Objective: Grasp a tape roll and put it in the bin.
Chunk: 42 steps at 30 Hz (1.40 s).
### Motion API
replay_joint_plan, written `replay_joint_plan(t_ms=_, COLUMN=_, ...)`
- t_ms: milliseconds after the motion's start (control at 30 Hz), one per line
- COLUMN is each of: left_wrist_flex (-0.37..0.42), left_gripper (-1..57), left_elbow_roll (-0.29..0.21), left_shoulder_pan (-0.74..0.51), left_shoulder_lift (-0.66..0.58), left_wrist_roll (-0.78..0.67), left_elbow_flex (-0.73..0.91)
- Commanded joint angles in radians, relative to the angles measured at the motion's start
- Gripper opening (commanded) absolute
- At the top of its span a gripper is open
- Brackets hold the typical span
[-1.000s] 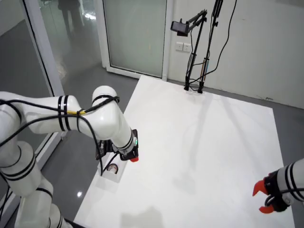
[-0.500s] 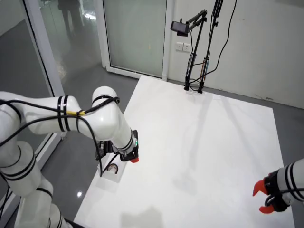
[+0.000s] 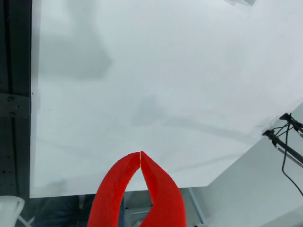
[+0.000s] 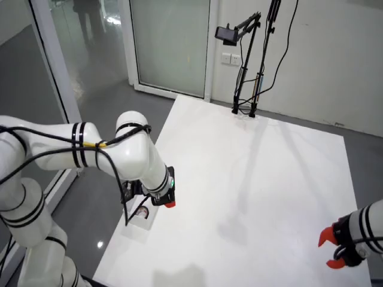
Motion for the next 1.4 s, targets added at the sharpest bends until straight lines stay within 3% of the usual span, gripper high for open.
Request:
replay_joint_plan(t_ms=33, left_wrist_flex=0.0, left_gripper=-0.4, left_elbow_roll=-0.001, left_shoulder_pan=0.023, left_shoulder_lift=0.0, left_wrist_roll=0.002, left_elbow_flex=0.0)
replay_joint_plan(t_ms=1400, left_wrist_flex=0.0, left_gripper=-0.4, left_elbow_roll=-0.001, left_shoulder_pan=0.013, left_shoulder_lift=0.0, left_wrist_roll=0.002, left_elbow_flex=0.0)
